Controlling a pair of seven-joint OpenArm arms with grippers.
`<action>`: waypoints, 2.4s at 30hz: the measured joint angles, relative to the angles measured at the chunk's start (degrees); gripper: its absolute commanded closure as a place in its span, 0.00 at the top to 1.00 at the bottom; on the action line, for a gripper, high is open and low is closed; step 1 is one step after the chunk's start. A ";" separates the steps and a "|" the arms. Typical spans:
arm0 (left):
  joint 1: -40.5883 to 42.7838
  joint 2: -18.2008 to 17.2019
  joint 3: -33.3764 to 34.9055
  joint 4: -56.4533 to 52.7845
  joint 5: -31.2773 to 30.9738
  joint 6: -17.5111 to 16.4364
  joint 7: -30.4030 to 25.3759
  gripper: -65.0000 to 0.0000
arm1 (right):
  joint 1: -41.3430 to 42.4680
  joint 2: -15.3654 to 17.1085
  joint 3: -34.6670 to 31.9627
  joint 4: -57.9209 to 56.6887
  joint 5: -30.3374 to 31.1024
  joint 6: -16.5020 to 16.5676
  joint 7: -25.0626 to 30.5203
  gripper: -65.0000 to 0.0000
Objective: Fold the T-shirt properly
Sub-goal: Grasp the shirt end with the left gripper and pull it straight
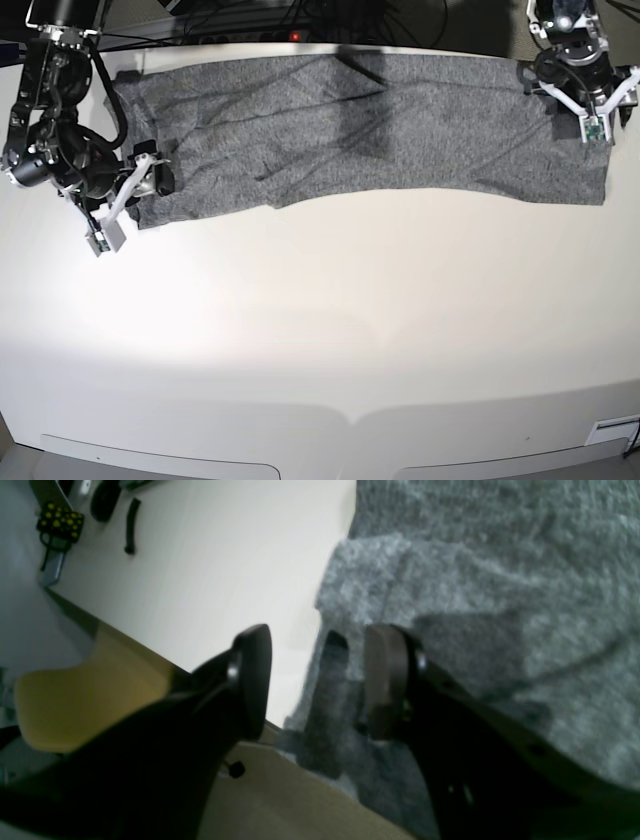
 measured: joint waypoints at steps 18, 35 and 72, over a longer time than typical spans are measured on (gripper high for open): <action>-2.16 -10.05 -31.17 -7.80 -49.09 -60.04 6.60 0.45 | 0.02 0.02 0.00 0.00 0.00 0.00 -1.31 0.56; -17.92 -18.73 -31.10 -41.81 -70.62 -70.71 23.15 0.39 | 0.00 0.00 0.00 0.00 1.31 0.00 -1.51 0.56; -16.20 -15.08 -19.78 -37.75 -81.33 -71.60 26.12 0.38 | 0.00 0.00 0.00 0.00 1.38 0.00 -1.53 0.56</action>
